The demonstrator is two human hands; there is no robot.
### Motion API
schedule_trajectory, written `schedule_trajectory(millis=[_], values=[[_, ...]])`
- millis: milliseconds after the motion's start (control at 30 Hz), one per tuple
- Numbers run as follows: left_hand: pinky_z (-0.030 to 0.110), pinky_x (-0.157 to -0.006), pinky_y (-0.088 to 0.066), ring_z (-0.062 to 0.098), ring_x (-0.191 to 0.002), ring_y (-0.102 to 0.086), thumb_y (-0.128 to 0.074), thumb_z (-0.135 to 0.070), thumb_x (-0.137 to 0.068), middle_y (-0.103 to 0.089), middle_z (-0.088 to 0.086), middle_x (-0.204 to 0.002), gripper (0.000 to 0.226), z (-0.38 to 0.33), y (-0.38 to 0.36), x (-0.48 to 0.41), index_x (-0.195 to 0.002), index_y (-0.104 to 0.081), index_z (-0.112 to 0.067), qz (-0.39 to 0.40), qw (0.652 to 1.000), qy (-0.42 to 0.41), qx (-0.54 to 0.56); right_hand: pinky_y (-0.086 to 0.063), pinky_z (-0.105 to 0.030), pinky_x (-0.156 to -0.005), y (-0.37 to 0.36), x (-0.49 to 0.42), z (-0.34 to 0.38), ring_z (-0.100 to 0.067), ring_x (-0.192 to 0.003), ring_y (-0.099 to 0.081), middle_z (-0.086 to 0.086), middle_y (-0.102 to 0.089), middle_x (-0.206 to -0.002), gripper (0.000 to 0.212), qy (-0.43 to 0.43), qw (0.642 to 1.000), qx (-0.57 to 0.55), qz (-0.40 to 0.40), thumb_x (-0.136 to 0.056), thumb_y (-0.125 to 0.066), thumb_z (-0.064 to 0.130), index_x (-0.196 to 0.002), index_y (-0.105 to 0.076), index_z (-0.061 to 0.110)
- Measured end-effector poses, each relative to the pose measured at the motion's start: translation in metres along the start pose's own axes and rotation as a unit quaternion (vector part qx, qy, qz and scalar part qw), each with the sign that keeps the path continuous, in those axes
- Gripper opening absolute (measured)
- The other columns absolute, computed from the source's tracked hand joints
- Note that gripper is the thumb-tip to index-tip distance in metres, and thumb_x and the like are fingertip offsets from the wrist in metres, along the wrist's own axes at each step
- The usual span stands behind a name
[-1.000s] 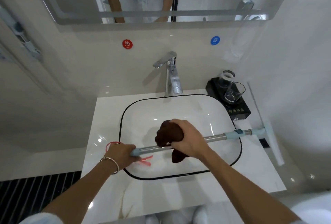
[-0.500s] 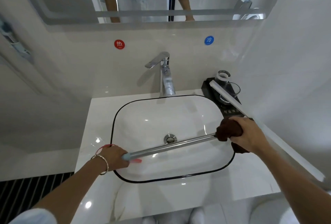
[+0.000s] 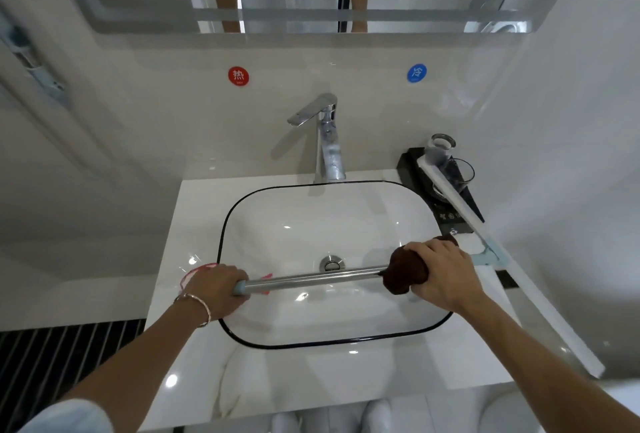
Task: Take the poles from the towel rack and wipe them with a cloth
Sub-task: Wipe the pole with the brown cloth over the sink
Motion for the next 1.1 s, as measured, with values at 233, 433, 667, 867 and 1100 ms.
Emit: schedule_trajectory(millis=[233, 433, 667, 867, 1100], values=[[0.034, -0.063, -0.047, 0.017, -0.058, -0.061, -0.087, -0.030, -0.055, -0.059, -0.009, -0.058, 0.030, -0.012, 0.003, 0.022, -0.068, -0.061, -0.023, -0.145, 0.988, -0.033, -0.035, -0.041, -0.046, -0.096, -0.001, -0.001, -0.003, -0.021, -0.110, -0.053, 0.008, -0.061, -0.110, 0.065, -0.013, 1.000, -0.006, -0.003, -0.057, -0.057, 0.049, -0.120, -0.057, 0.034], [0.028, -0.096, -0.031, 0.014, -0.093, -0.055, -0.045, -0.046, -0.081, -0.055, -0.008, -0.080, 0.023, -0.009, -0.005, 0.007, -0.092, -0.058, -0.030, -0.006, 0.997, 0.007, -0.076, -0.038, -0.041, -0.096, -0.011, -0.013, 0.048, -0.021, -0.113, -0.051, 0.009, -0.059, -0.117, 0.067, 0.029, 0.999, -0.020, 0.031, -0.060, -0.061, 0.047, -0.125, -0.054, 0.036], [0.027, -0.084, -0.036, 0.017, -0.091, -0.058, -0.047, -0.044, -0.083, -0.051, -0.005, -0.076, 0.024, -0.011, -0.004, 0.004, -0.095, -0.059, -0.027, 0.017, 0.995, -0.011, -0.098, -0.048, -0.047, -0.087, -0.043, -0.005, 0.203, -0.025, -0.102, -0.058, 0.006, -0.061, -0.107, 0.066, 0.169, 0.984, -0.031, -0.055, -0.053, -0.062, 0.049, -0.117, -0.046, 0.043], [0.030, -0.075, -0.042, 0.025, -0.084, -0.060, -0.051, -0.042, -0.082, -0.064, 0.004, -0.083, 0.025, -0.011, 0.001, 0.009, -0.094, -0.058, -0.020, 0.003, 0.996, -0.077, -0.047, -0.047, -0.056, -0.090, -0.061, 0.004, 0.259, -0.027, -0.107, -0.059, 0.001, -0.061, -0.109, 0.076, 0.201, 0.977, 0.008, -0.073, -0.046, -0.078, 0.051, -0.116, -0.051, 0.039], [0.028, -0.062, -0.045, 0.017, -0.060, -0.057, -0.071, -0.023, -0.070, -0.058, -0.006, -0.060, 0.015, -0.012, 0.005, 0.018, -0.077, -0.058, -0.024, -0.059, 0.991, -0.108, -0.042, -0.048, -0.055, -0.088, -0.017, 0.008, 0.087, -0.030, -0.104, -0.060, -0.001, -0.064, -0.106, 0.070, 0.070, 0.989, 0.063, -0.110, -0.050, -0.082, 0.037, -0.114, -0.054, 0.037]])
Point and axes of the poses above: each hand's wrist, its own x-axis away from the middle knuckle, its own y-axis out of the back of the hand, z = x × y, the point moved 10 cm from there along -x, towards the middle knuckle
